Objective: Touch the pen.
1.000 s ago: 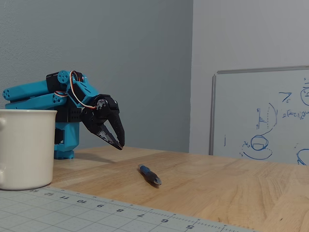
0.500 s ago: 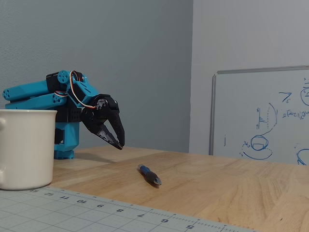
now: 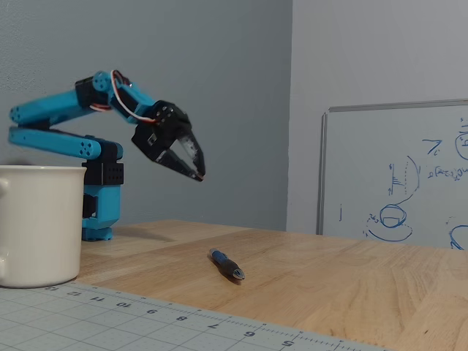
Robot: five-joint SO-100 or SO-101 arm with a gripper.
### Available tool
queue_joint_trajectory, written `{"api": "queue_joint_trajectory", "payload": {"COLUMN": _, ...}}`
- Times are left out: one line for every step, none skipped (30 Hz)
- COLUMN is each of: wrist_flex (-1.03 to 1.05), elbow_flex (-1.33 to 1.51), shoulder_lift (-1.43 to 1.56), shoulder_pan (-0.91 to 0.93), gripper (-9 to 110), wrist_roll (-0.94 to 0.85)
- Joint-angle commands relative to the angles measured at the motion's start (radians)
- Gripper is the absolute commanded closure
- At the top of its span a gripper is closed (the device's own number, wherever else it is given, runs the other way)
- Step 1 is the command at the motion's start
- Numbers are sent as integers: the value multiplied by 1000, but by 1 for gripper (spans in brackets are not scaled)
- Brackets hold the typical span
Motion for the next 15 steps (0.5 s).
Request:
{"api": "queue_joint_trajectory", "payload": {"wrist_flex": -120, "elbow_flex": -221, "shoulder_lift": -319, "shoulder_pan": 11, "gripper": 101, "wrist_roll": 8}}
{"api": "queue_joint_trajectory", "payload": {"wrist_flex": -146, "elbow_flex": -264, "shoulder_lift": -390, "shoulder_pan": 11, "gripper": 101, "wrist_roll": 6}}
{"api": "queue_joint_trajectory", "payload": {"wrist_flex": -167, "elbow_flex": -305, "shoulder_lift": -459, "shoulder_pan": 12, "gripper": 101, "wrist_roll": 6}}
{"api": "queue_joint_trajectory", "payload": {"wrist_flex": -187, "elbow_flex": -347, "shoulder_lift": -523, "shoulder_pan": 12, "gripper": 101, "wrist_roll": 6}}
{"api": "queue_joint_trajectory", "payload": {"wrist_flex": -199, "elbow_flex": -388, "shoulder_lift": -581, "shoulder_pan": 12, "gripper": 101, "wrist_roll": 6}}
{"api": "queue_joint_trajectory", "payload": {"wrist_flex": -210, "elbow_flex": -428, "shoulder_lift": -638, "shoulder_pan": 14, "gripper": 101, "wrist_roll": 6}}
{"api": "queue_joint_trajectory", "payload": {"wrist_flex": -219, "elbow_flex": -465, "shoulder_lift": -693, "shoulder_pan": 17, "gripper": 101, "wrist_roll": 6}}
{"api": "queue_joint_trajectory", "payload": {"wrist_flex": -227, "elbow_flex": -503, "shoulder_lift": -747, "shoulder_pan": 28, "gripper": 101, "wrist_roll": 6}}
{"api": "queue_joint_trajectory", "payload": {"wrist_flex": -232, "elbow_flex": -540, "shoulder_lift": -799, "shoulder_pan": 43, "gripper": 101, "wrist_roll": -2}}
{"api": "queue_joint_trajectory", "payload": {"wrist_flex": -232, "elbow_flex": -577, "shoulder_lift": -847, "shoulder_pan": 64, "gripper": 101, "wrist_roll": -6}}
{"api": "queue_joint_trajectory", "payload": {"wrist_flex": -232, "elbow_flex": -611, "shoulder_lift": -893, "shoulder_pan": 87, "gripper": 101, "wrist_roll": -8}}
{"api": "queue_joint_trajectory", "payload": {"wrist_flex": -232, "elbow_flex": -641, "shoulder_lift": -939, "shoulder_pan": 112, "gripper": 101, "wrist_roll": -8}}
{"api": "queue_joint_trajectory", "payload": {"wrist_flex": -232, "elbow_flex": -667, "shoulder_lift": -974, "shoulder_pan": 129, "gripper": 101, "wrist_roll": -9}}
{"api": "queue_joint_trajectory", "payload": {"wrist_flex": -232, "elbow_flex": -690, "shoulder_lift": -1009, "shoulder_pan": 144, "gripper": 101, "wrist_roll": -9}}
{"api": "queue_joint_trajectory", "payload": {"wrist_flex": -230, "elbow_flex": -715, "shoulder_lift": -1043, "shoulder_pan": 158, "gripper": 101, "wrist_roll": -9}}
